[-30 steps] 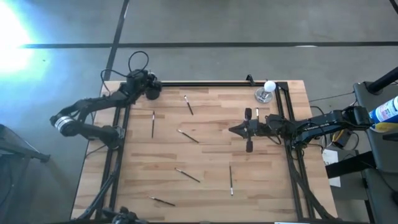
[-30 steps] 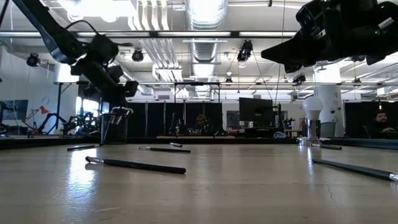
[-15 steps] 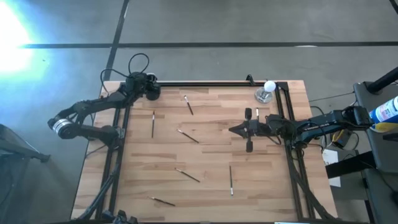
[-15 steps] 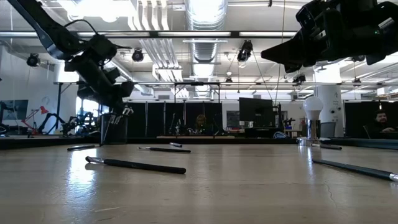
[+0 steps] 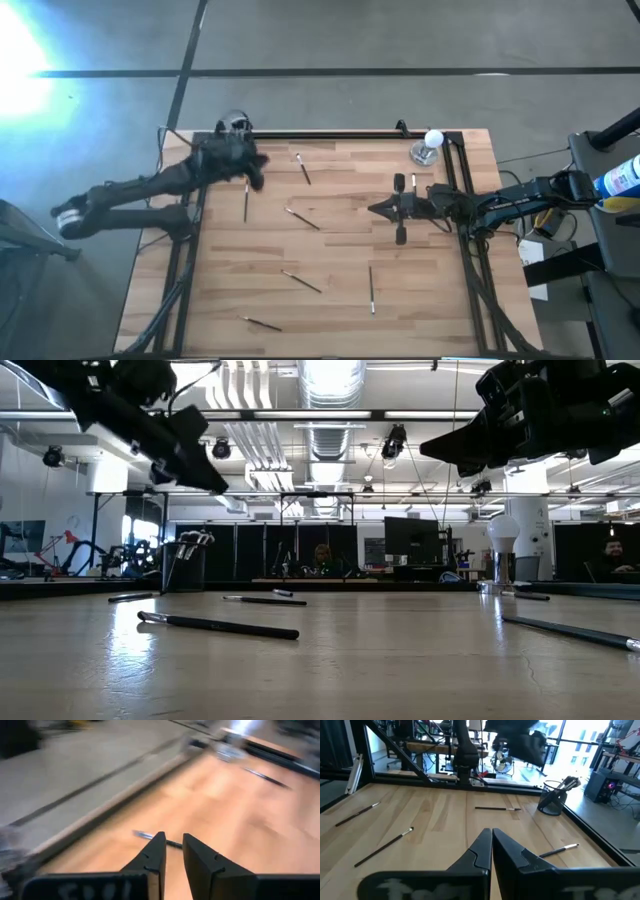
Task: Put items in baskets/containers
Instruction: Put the eyeshadow brush into the pen holder
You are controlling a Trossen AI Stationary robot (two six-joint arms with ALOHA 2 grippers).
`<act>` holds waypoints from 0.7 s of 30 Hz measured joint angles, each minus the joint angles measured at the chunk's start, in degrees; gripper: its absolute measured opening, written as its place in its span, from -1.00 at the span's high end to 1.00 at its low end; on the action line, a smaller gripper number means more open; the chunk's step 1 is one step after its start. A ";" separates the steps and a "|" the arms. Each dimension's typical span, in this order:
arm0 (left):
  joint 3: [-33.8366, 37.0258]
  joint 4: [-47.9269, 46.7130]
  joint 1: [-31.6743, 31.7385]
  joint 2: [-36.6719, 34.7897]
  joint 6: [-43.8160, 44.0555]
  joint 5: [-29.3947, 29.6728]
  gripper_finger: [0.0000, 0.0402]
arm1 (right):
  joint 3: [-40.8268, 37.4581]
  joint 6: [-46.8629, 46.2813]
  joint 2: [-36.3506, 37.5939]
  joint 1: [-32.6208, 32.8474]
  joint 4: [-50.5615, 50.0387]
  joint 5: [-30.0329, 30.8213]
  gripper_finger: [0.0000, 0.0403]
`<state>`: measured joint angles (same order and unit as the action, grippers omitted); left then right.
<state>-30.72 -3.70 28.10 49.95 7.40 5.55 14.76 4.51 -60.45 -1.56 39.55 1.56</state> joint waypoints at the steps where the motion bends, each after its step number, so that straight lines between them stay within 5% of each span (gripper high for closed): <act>1: 0.00 -0.39 -3.65 0.20 0.15 1.20 0.76 | 0.00 0.02 0.00 0.00 0.00 0.01 0.96; 9: -0.07 -0.42 -29.00 8.41 3.96 11.52 0.82 | 0.00 -0.24 0.00 0.04 0.00 0.09 0.96; 21: -8.17 -5.86 -48.61 25.26 18.43 13.20 0.40 | 0.00 -1.04 0.02 0.04 0.09 0.07 0.96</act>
<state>-38.89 -9.56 -20.50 75.21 25.83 18.75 14.76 3.47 -60.42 -1.52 39.64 1.63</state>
